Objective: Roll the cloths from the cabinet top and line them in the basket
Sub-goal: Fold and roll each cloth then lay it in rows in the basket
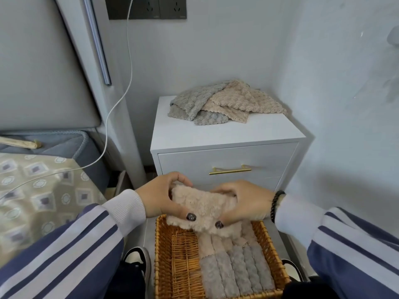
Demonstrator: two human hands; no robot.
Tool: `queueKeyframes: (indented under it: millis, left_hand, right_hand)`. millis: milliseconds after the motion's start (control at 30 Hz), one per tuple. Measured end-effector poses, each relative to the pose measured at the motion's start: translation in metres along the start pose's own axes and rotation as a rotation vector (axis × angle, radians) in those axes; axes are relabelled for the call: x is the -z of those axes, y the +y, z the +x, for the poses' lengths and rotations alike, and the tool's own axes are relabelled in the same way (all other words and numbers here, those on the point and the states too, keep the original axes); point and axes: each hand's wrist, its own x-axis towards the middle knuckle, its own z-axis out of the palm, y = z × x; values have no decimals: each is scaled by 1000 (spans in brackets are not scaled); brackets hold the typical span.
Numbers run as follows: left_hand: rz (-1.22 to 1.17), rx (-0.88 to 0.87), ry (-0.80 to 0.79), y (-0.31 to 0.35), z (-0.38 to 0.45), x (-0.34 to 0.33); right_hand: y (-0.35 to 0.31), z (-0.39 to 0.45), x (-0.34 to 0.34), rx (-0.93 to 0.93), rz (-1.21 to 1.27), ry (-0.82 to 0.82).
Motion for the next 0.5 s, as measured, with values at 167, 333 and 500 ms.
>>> queueKeyframes:
  millis: [167,333,500]
  left_hand:
    - [347,113,13,-26,8,-10]
    - [323,253,201,-61,16,-17]
    - [147,391,371,-83,30,-32]
  right_hand:
    - [10,25,-49,-111,33,-142]
    - [27,50,-92,-255,169,-65]
    - [54,70,-127,-309,194,115]
